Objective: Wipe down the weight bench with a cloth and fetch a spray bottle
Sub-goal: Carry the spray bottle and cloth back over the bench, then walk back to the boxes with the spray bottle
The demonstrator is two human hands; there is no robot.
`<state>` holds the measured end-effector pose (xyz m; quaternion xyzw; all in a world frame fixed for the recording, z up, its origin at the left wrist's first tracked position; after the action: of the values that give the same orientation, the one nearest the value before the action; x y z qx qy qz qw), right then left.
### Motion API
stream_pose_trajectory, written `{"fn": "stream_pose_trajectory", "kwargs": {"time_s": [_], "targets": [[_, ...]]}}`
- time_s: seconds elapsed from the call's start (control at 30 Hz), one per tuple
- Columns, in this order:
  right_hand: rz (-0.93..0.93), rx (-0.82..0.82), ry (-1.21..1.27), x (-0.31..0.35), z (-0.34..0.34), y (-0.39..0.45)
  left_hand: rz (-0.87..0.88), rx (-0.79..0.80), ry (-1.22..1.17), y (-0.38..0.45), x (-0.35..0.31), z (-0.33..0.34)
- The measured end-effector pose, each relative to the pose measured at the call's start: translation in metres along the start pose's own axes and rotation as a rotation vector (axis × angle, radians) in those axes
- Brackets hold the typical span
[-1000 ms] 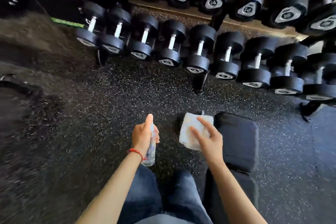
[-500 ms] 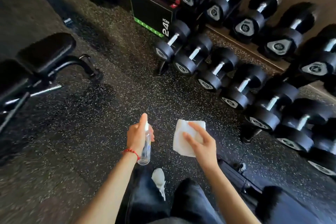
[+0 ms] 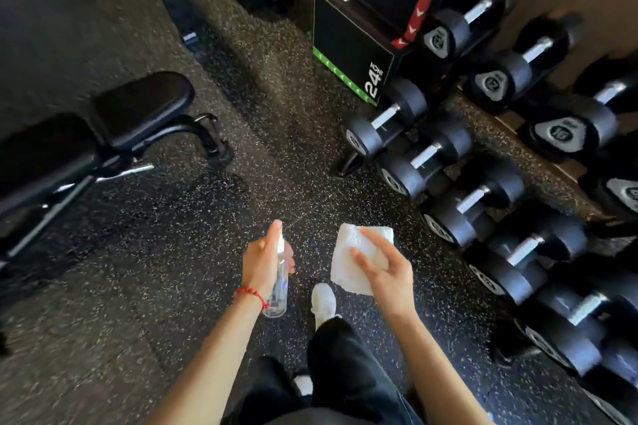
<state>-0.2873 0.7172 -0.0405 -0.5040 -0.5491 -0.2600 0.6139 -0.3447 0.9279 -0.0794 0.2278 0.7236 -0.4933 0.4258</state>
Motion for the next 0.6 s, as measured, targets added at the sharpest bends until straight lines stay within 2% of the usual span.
{"fn": "stream_pose_trajectory", "kwargs": {"time_s": [0.3, 0.5, 0.6], "targets": [[-0.048, 0.040, -0.071, 0.076, -0.005, 0.157, 0.038, -0.115, -0.038, 0.117, -0.109, -0.013], [-0.079, 0.065, -0.112, 0.111, 0.016, 0.257, 0.040, -0.092, -0.036, 0.212, -0.167, -0.032], [-0.083, 0.042, -0.102, 0.127, 0.029, 0.314, 0.094, -0.059, -0.070, 0.269, -0.199, -0.046]]}}
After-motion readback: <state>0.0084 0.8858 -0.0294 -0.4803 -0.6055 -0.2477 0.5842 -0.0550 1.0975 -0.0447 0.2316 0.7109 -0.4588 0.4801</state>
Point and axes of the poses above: each hand's wrist, its own y-axis towards the middle knuckle, its own z-axis out of the palm, x = y × z, the point moved 4 cm from there along y, towards the middle knuckle, and after that the axes turned 11 degrees about x, right-handed, at the moved point
